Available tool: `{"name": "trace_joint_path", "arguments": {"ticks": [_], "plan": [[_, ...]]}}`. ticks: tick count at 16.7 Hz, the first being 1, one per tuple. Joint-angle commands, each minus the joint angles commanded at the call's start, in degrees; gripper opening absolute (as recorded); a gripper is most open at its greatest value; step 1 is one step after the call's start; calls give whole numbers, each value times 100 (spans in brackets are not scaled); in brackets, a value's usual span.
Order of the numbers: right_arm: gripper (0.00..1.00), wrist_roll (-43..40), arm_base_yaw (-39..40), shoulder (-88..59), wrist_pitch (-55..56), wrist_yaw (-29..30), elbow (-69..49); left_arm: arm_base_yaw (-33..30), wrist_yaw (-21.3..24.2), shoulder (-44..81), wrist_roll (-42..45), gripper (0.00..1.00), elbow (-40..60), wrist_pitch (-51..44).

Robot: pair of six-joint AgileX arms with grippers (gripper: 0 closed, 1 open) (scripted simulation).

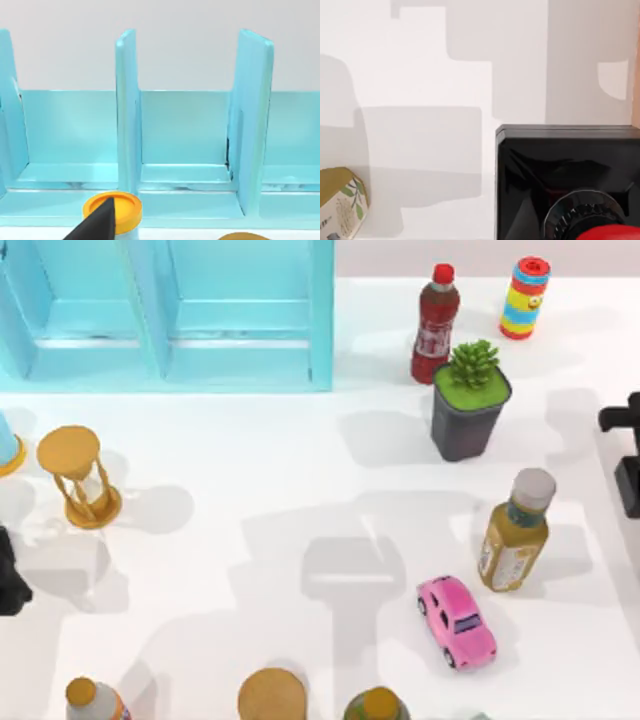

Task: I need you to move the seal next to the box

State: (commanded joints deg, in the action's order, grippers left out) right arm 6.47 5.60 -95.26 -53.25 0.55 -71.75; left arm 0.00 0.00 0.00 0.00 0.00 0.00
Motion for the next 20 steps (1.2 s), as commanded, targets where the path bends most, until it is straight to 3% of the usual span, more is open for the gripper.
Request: {"name": "trace_joint_path", "arguments": {"ticks": [1,14,20], "plan": [[0,0,0,0,0,0,0,0,0,0,0,100,0,0],[98,0,0,0,0,0,0,0,0,0,0,100,0,0],[100,0,0,0,0,0,0,0,0,0,0,100,0,0]]}}
